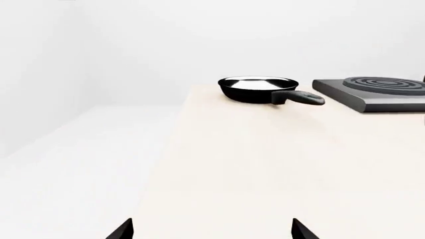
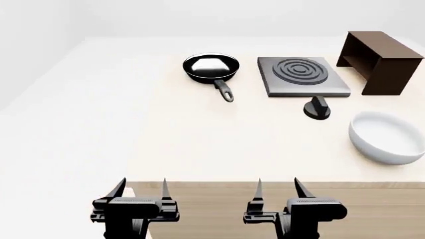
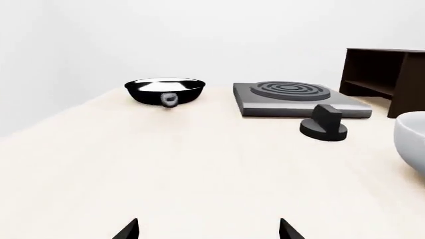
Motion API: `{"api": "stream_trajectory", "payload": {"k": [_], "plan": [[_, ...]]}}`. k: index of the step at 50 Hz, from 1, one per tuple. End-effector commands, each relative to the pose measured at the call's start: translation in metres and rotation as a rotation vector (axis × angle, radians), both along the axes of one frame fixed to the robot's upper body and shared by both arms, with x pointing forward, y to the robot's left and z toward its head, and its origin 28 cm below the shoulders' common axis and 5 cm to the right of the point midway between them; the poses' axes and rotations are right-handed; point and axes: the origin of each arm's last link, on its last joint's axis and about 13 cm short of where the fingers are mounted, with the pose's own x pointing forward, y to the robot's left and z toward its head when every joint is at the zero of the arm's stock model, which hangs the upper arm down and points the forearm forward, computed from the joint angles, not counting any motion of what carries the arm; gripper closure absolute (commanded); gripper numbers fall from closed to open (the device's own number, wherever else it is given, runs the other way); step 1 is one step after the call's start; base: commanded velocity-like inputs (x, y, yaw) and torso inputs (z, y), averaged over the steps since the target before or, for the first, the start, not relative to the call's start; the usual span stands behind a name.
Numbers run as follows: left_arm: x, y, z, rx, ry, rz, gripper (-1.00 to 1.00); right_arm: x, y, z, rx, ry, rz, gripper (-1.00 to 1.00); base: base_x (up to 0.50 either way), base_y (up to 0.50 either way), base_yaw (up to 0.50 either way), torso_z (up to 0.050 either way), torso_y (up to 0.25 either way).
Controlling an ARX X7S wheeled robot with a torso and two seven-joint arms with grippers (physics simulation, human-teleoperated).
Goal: Turn on the stove.
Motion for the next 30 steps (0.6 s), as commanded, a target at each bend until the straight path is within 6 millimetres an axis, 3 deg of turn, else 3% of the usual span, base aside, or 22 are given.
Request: {"api": "stream_trajectory", "payload": {"k": [1,8,30], "plan": [[-0.0005,-0.0006,0.0008,-0.003,-0.002,-0.002,-1.00,0.0004,-0.0006,0.0005,0.006,0.002,-0.007,-1.00,0.00,0.00,0.00,0.000,0.000],[-0.0011,-0.0008,0.0007,-0.003,-0.003,-0.002,-1.00,-0.0001,-0.0007,0.0009,0.007,-0.001,0.000,-1.00,0.03,0.00,0.00,0.000,0.000],[-0.0010,-0.0007,0.0009,-0.003,-0.004,-0.003,-1.00,0.0004,-0.0009,0.0008,0.008,0.000,-0.003,-1.00,0.41,0.00,0.00,0.000,0.000]]}}
